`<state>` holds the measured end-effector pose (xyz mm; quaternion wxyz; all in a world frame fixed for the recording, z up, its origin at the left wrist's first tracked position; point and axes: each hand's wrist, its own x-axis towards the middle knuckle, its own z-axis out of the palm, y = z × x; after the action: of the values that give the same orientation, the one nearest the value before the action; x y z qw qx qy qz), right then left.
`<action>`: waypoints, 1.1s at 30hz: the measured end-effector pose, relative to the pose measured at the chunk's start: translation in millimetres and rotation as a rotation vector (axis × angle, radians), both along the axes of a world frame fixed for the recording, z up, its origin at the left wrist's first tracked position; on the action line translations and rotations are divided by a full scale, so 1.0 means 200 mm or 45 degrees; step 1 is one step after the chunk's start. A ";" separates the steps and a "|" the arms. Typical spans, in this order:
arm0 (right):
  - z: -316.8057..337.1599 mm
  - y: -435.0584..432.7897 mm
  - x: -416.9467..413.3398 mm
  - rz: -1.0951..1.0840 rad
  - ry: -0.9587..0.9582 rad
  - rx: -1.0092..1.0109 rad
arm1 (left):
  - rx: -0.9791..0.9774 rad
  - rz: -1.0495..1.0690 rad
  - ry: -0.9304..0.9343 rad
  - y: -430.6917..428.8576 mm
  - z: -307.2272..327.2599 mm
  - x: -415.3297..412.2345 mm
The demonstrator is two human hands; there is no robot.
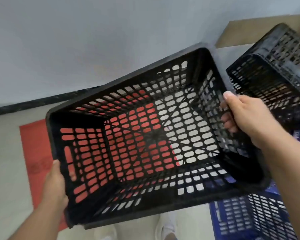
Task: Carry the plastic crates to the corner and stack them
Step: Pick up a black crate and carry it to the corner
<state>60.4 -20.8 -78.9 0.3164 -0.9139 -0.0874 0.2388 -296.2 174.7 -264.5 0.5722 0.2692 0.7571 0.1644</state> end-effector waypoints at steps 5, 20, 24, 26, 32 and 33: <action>-0.38 0.16 -0.17 -0.003 0.071 -0.062 | 0.117 0.010 0.220 0.20 0.02 -0.25; -1.39 0.49 -0.46 0.302 0.313 -0.143 | 0.216 0.101 0.322 0.46 -0.47 -0.63; -1.40 0.43 -0.51 0.181 0.332 0.024 | 0.158 0.001 0.307 0.45 -0.56 -0.72; -1.39 0.40 -0.56 0.061 0.386 0.056 | 0.144 -0.029 0.264 0.45 -0.53 -0.74; -1.23 0.51 -0.63 -0.077 0.346 0.071 | 0.163 0.054 0.244 0.47 -0.41 -0.80; -1.20 0.54 -0.64 -0.047 0.327 0.078 | 0.159 0.090 0.237 0.47 -0.39 -0.84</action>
<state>-68.6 88.0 -319.9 0.3569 -0.8672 -0.0365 0.3454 -464.2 268.2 -342.6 0.4753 0.2916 0.8043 0.2055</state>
